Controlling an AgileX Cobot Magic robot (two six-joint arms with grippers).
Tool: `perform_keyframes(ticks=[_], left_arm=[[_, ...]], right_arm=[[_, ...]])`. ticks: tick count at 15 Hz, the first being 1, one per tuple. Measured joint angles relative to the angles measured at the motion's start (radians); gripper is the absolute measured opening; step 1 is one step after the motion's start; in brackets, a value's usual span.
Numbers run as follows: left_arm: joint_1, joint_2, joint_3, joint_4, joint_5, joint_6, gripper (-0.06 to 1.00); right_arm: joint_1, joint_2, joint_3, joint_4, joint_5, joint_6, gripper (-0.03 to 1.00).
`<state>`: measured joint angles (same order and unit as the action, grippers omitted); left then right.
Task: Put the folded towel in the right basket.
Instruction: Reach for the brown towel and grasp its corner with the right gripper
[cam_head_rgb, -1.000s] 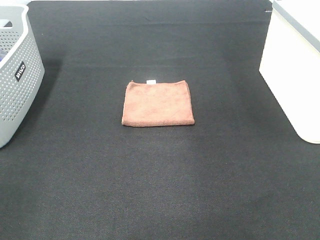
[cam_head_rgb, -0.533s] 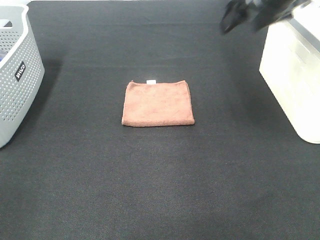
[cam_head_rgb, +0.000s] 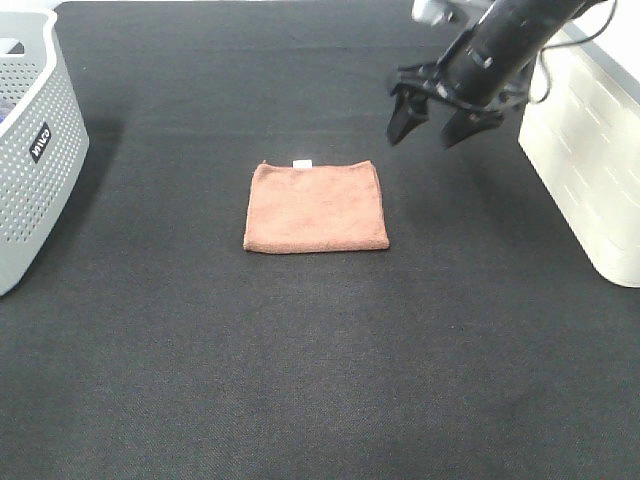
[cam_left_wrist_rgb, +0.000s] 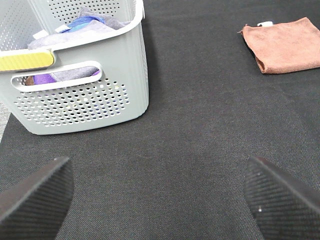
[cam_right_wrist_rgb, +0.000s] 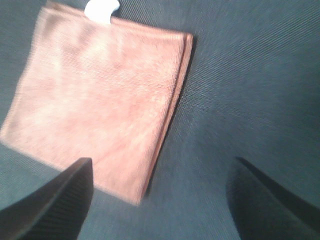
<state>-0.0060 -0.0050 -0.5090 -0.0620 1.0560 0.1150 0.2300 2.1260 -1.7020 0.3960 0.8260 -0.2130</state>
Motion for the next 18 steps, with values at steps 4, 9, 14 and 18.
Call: perform_keyframes(ticks=[4,9,14,18], left_arm=[[0.0,0.0,0.0,0.0,0.0,0.0,0.87],[0.0,0.0,0.0,0.0,0.0,0.0,0.87],[0.0,0.0,0.0,0.0,0.0,0.0,0.87],[0.0,0.0,0.0,0.0,0.0,0.0,0.87]], right_arm=[[-0.009,0.142,-0.1,0.113,0.065,0.001,0.7],[-0.023,0.285,-0.208,0.195,0.122,-0.012,0.7],[-0.023,0.343,-0.238,0.211,0.117,-0.027,0.7],[-0.023,0.353,-0.239,0.264,0.114,-0.061,0.68]])
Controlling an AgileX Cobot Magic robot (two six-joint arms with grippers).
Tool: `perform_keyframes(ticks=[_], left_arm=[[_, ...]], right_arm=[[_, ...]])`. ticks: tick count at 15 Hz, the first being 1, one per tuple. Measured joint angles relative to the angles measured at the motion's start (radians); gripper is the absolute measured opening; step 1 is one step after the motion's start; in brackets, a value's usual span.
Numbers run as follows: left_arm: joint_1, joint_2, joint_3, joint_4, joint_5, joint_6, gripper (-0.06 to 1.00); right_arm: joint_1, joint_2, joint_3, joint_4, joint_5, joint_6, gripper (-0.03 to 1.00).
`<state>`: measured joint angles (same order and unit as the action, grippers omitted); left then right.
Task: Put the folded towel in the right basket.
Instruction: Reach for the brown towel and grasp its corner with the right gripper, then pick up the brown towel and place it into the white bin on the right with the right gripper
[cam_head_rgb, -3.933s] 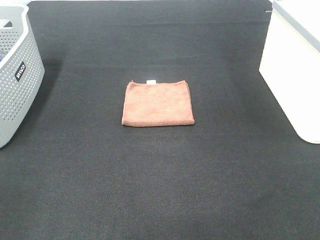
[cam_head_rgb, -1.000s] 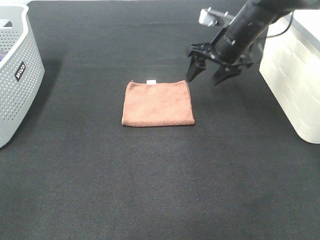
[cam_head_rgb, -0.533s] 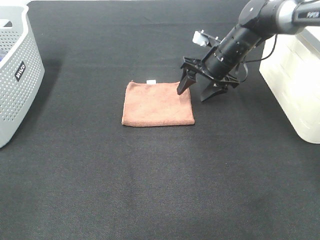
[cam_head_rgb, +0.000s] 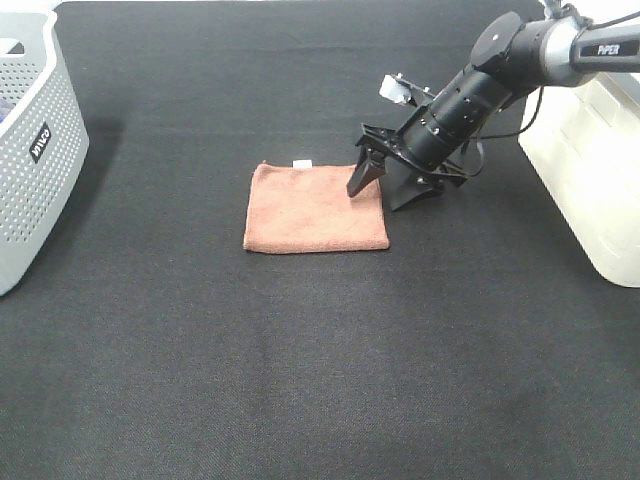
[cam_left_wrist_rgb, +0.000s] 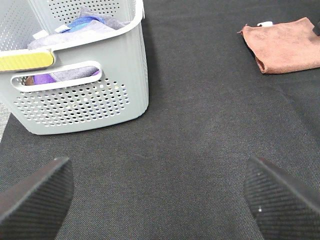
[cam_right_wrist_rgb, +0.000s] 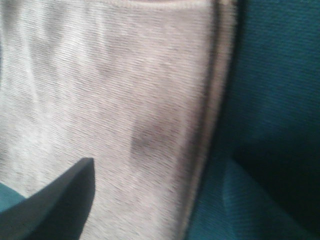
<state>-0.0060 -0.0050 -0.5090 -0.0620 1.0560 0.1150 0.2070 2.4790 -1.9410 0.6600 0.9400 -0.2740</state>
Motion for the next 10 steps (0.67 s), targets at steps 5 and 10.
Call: perform_keyframes(ticks=[5,10], left_arm=[[0.0,0.0,0.0,0.0,0.0,0.0,0.87],[0.0,0.0,0.0,0.0,0.0,0.0,0.87]], right_arm=[[0.0,0.015,0.0,0.093,0.0,-0.016,0.18],[0.0,0.021,-0.072,0.099,0.061,-0.016,0.0]])
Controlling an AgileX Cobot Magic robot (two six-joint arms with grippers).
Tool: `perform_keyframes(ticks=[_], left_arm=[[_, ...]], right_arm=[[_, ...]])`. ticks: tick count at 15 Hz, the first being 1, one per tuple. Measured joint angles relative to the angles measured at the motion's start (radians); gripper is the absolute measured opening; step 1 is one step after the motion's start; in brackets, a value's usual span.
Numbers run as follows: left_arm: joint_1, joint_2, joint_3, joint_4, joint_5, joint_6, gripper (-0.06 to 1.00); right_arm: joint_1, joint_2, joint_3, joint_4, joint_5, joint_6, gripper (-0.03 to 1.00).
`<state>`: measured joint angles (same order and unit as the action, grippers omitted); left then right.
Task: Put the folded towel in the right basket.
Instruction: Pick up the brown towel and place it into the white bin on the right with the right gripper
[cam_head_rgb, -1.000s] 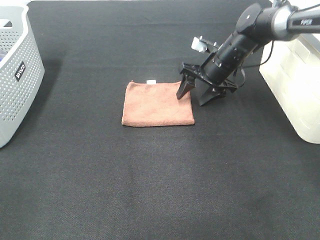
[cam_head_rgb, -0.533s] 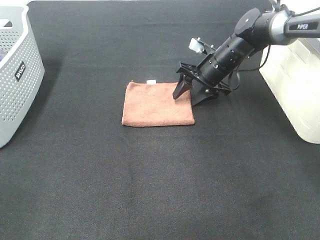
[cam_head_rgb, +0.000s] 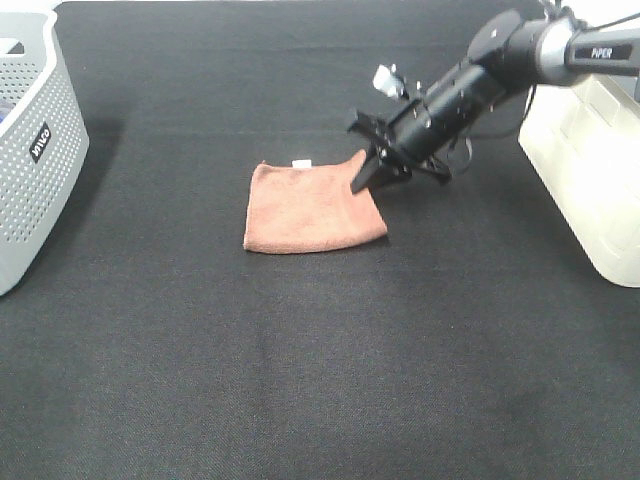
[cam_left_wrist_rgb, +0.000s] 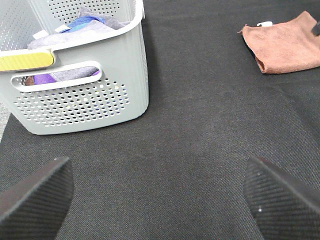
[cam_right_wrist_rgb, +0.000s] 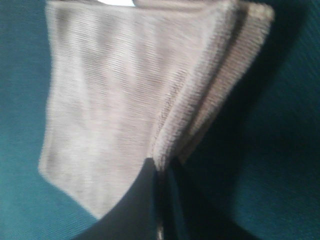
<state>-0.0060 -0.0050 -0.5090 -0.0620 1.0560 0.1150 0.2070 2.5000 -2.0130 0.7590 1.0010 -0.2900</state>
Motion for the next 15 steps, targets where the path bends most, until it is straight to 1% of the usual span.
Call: perform_keyframes(ticks=[1,2,4,5,6,7,9,10,15], left_arm=[[0.0,0.0,0.0,0.0,0.0,0.0,0.87],[0.0,0.0,0.0,0.0,0.0,0.0,0.87],[0.0,0.0,0.0,0.0,0.0,0.0,0.87],[0.0,0.0,0.0,0.0,0.0,0.0,0.87],[0.0,0.0,0.0,0.0,0.0,0.0,0.87],[0.0,0.0,0.0,0.0,0.0,0.0,0.87],[0.0,0.0,0.0,0.0,0.0,0.0,0.87],[0.0,0.0,0.0,0.0,0.0,0.0,0.87],[0.0,0.0,0.0,0.0,0.0,0.0,0.87]], right_arm=[[0.0,0.0,-0.043,0.0,0.031,0.0,0.0],[0.0,0.0,-0.107,0.002,0.089,0.008,0.0],[0.0,0.0,-0.218,-0.005,0.175,0.048,0.0],[0.0,0.0,-0.279,-0.02,0.2,0.072,0.0],[0.0,0.0,-0.349,-0.039,0.203,0.105,0.0],[0.0,0.0,-0.349,-0.039,0.203,0.105,0.0],[0.0,-0.023,-0.436,-0.107,0.205,0.162,0.0],[0.0,-0.074,-0.461,-0.164,0.207,0.183,0.0],[0.0,-0.301,-0.462,-0.402,0.212,0.204,0.0]])
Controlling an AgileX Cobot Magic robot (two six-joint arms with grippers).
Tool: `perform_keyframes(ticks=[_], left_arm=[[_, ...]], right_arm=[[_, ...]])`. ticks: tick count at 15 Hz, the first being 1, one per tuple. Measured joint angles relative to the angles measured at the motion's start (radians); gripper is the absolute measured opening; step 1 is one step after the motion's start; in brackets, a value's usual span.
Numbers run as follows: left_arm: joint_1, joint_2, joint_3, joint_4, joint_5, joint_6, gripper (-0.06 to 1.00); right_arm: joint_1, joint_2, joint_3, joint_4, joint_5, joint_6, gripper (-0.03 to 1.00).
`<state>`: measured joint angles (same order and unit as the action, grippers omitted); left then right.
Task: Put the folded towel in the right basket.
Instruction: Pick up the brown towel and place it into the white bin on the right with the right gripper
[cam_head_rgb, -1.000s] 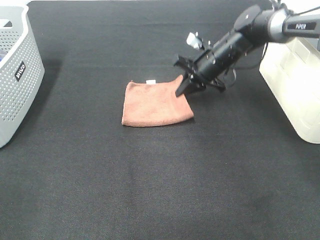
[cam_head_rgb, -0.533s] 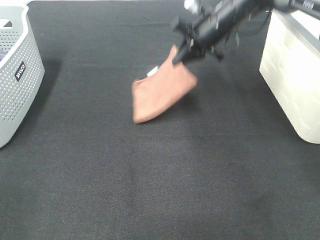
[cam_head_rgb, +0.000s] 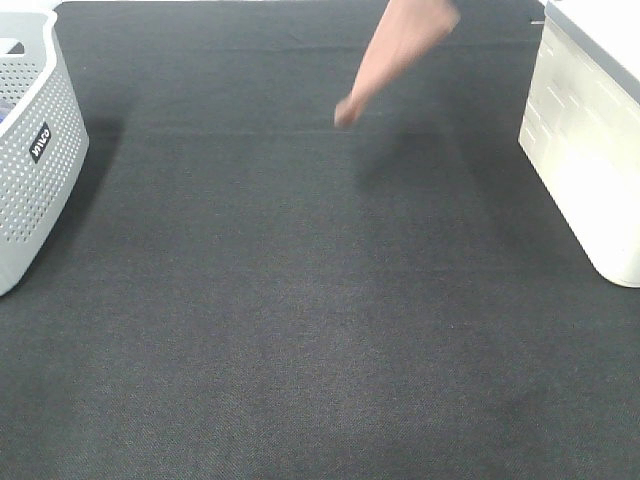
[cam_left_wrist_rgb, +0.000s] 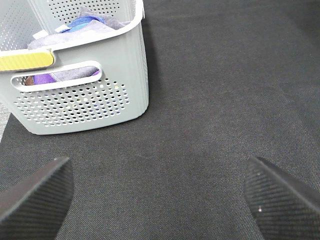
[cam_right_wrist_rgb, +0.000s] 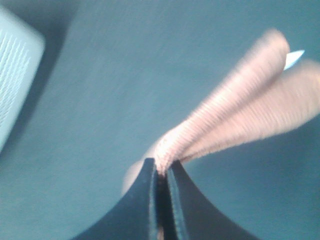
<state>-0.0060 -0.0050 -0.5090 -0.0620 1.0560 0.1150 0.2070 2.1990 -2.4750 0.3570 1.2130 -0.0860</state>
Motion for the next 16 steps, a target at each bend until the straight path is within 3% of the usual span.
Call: perform_keyframes(ticks=[3,6,10,13,16], left_arm=[[0.0,0.0,0.0,0.0,0.0,0.0,0.87],[0.0,0.0,0.0,0.0,0.0,0.0,0.87],[0.0,0.0,0.0,0.0,0.0,0.0,0.87],[0.0,0.0,0.0,0.0,0.0,0.0,0.87],[0.0,0.0,0.0,0.0,0.0,0.0,0.87]], right_arm=[[0.0,-0.136,-0.001,-0.218,0.002,0.031,0.0],[0.0,-0.204,-0.001,-0.321,0.003,0.05,0.0],[-0.047,-0.238,-0.001,-0.333,0.004,0.053,0.0],[-0.185,-0.24,0.007,-0.272,0.004,0.057,0.0],[-0.332,-0.261,0.145,-0.224,0.003,0.04,0.0]])
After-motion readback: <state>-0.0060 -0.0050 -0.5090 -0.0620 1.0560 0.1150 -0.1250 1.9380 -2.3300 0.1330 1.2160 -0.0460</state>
